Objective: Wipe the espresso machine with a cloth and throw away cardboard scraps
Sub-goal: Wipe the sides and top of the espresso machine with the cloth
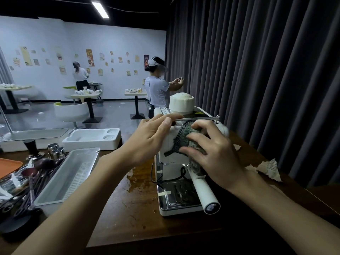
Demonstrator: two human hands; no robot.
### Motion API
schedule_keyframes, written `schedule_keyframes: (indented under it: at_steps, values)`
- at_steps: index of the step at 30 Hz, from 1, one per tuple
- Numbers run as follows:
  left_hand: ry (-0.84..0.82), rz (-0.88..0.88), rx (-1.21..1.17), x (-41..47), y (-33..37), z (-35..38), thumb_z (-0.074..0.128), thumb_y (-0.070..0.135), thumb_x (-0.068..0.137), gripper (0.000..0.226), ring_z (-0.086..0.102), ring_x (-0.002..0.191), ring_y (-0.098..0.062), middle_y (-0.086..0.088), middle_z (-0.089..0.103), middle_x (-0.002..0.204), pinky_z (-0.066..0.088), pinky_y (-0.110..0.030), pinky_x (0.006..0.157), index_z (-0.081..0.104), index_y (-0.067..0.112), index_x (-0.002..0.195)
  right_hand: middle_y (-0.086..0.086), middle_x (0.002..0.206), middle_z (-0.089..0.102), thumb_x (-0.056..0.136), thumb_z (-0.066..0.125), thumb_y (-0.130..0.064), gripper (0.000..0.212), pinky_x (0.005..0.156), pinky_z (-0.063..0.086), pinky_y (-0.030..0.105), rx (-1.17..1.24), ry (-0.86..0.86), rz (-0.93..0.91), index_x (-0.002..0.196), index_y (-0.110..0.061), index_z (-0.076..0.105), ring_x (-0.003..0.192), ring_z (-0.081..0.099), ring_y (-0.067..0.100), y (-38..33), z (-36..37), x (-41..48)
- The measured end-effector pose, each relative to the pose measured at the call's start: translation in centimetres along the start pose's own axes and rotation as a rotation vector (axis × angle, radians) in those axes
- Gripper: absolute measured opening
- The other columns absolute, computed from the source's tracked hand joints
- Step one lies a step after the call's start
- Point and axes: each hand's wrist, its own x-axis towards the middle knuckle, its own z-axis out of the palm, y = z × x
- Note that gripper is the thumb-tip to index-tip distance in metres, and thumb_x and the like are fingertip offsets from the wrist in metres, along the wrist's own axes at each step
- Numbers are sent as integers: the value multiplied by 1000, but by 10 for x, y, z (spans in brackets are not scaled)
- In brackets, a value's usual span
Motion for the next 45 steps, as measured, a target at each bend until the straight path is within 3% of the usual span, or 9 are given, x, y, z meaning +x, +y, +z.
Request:
schedule_keyframes:
  at_steps: [5,12,18,23,26,31,34,41,45]
  values:
    - [-21,9,29,0,1,-1,19,42,105,34,30,113,32,37,45,123,22,-21,103,40,62,121,9,134,36,85,71,-34,52,102,40,31,55,-242,20,129,-7,61,116,42,17,8,-18,-9]
    - [-25,-2,3,-2,3,-2,15,45,102,37,30,116,29,42,44,123,21,-16,103,40,62,124,10,116,56,81,77,-13,45,93,50,37,27,-255,-164,124,-7,63,105,57,24,-3,-9,16]
    - [-40,-11,9,-2,-1,-2,15,49,101,37,29,117,28,44,42,125,20,-15,102,39,65,124,12,103,59,86,73,-15,28,74,54,42,-55,-190,-194,112,-5,70,90,61,26,9,-17,6]
    - [-36,-23,12,-2,-8,1,15,52,102,40,40,129,-8,28,48,140,25,-28,107,41,64,130,9,112,53,85,72,-22,34,82,50,29,14,-71,35,108,2,69,88,58,21,21,-25,-10]
    - [-39,-34,12,-1,-9,1,16,51,101,43,39,127,-9,25,49,138,26,-33,107,44,57,133,7,120,55,84,75,-24,29,88,51,43,10,-99,27,102,-3,68,97,60,25,9,-15,-3]
    - [-29,-18,-24,-3,-3,-1,12,45,104,43,36,122,19,50,46,119,21,-20,107,46,58,126,6,118,57,86,72,-15,25,81,55,41,64,-198,-132,107,-6,65,99,63,26,-20,1,16]
    - [-32,-24,-34,-3,-1,-2,11,43,104,41,30,116,31,50,44,115,20,-16,102,44,59,124,7,116,57,89,69,-14,19,78,56,41,61,-211,-149,105,-5,66,98,62,26,-16,2,10]
    - [-105,-37,26,0,-12,-2,31,59,95,39,44,123,-17,46,41,121,40,-45,104,40,65,132,6,99,54,83,74,-15,17,74,38,6,34,-39,121,92,-1,69,78,50,-1,31,-27,-32]
    - [-138,3,71,3,-18,-6,41,62,92,46,50,124,-27,45,40,126,46,-54,103,36,63,138,4,96,52,77,81,-11,19,71,42,12,16,-45,157,88,-2,68,80,54,13,29,-26,-31]
